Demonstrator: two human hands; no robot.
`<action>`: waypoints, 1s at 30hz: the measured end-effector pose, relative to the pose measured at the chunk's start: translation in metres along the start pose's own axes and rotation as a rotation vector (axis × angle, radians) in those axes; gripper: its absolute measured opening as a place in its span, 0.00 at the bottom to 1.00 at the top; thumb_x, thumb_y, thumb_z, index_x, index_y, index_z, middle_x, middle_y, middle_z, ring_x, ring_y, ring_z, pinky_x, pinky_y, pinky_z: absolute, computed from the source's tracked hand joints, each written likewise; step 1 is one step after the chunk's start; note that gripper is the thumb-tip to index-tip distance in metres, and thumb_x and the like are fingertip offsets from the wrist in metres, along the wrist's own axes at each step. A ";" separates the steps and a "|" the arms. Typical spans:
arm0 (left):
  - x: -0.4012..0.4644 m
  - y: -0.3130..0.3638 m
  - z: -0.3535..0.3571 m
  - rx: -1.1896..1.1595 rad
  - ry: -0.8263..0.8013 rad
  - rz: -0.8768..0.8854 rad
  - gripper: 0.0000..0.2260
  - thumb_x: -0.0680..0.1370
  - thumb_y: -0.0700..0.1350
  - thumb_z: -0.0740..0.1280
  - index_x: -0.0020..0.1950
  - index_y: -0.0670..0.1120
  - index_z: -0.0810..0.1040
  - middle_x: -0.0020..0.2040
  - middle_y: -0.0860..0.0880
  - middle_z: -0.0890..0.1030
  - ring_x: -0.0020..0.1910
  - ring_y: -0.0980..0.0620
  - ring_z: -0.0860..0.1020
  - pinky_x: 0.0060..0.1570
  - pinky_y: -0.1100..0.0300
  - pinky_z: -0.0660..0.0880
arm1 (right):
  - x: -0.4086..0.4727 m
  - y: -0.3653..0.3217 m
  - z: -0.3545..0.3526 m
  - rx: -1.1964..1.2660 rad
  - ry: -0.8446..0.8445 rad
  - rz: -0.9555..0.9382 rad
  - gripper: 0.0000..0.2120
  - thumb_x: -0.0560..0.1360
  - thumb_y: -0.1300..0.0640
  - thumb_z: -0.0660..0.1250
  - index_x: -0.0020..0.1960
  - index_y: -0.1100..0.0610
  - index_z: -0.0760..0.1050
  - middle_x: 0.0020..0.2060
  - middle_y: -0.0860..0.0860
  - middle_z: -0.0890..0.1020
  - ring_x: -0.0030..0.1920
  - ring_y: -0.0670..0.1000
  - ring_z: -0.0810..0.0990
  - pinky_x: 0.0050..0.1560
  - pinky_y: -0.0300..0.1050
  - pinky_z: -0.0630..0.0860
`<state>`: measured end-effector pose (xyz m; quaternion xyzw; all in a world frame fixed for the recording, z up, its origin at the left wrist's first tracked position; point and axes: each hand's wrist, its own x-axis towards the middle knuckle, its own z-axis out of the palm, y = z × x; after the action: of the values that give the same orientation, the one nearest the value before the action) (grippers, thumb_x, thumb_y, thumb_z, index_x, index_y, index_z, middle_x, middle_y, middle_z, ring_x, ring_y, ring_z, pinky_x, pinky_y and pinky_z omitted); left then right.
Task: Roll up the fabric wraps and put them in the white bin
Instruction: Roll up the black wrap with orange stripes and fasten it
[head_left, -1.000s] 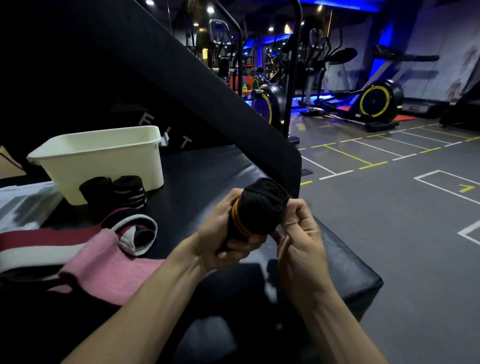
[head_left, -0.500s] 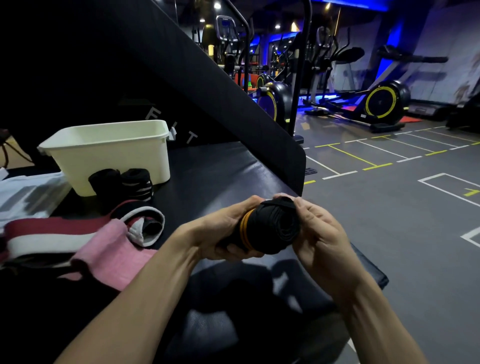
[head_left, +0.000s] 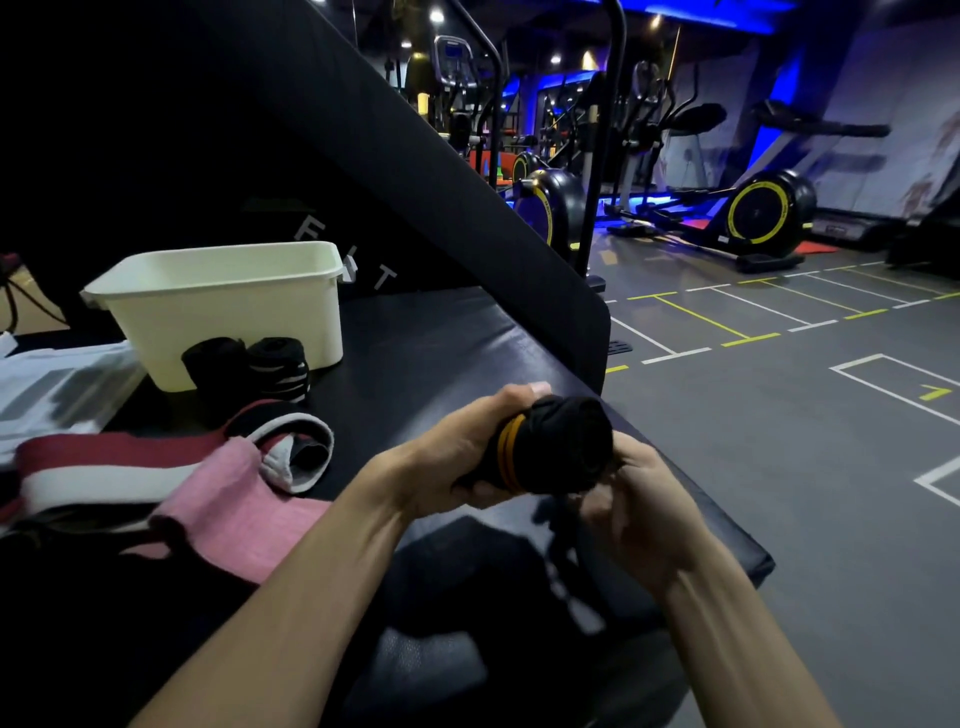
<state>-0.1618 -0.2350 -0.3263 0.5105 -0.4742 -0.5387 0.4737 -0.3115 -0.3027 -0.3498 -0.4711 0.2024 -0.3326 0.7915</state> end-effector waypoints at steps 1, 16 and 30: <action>0.002 0.001 -0.001 -0.031 0.045 0.022 0.25 0.78 0.66 0.61 0.31 0.50 0.78 0.25 0.47 0.68 0.16 0.55 0.62 0.22 0.60 0.46 | 0.002 0.003 -0.003 -0.031 0.032 -0.005 0.07 0.77 0.63 0.63 0.44 0.57 0.79 0.39 0.57 0.77 0.44 0.52 0.74 0.41 0.45 0.72; 0.002 0.000 -0.024 0.425 0.371 0.364 0.12 0.76 0.55 0.75 0.54 0.50 0.81 0.37 0.55 0.79 0.33 0.59 0.76 0.30 0.68 0.70 | -0.007 0.007 -0.007 -0.185 0.096 -0.085 0.23 0.72 0.37 0.65 0.62 0.48 0.76 0.55 0.53 0.84 0.49 0.59 0.86 0.38 0.53 0.82; 0.003 0.001 -0.020 0.273 0.237 0.454 0.26 0.70 0.62 0.77 0.65 0.53 0.80 0.56 0.44 0.83 0.53 0.48 0.82 0.50 0.54 0.81 | -0.006 0.006 -0.009 0.100 0.007 0.061 0.31 0.80 0.37 0.54 0.57 0.61 0.83 0.49 0.62 0.84 0.35 0.51 0.77 0.35 0.45 0.77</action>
<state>-0.1417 -0.2390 -0.3266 0.5096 -0.5858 -0.2865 0.5613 -0.3193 -0.3017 -0.3589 -0.4234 0.2027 -0.3195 0.8232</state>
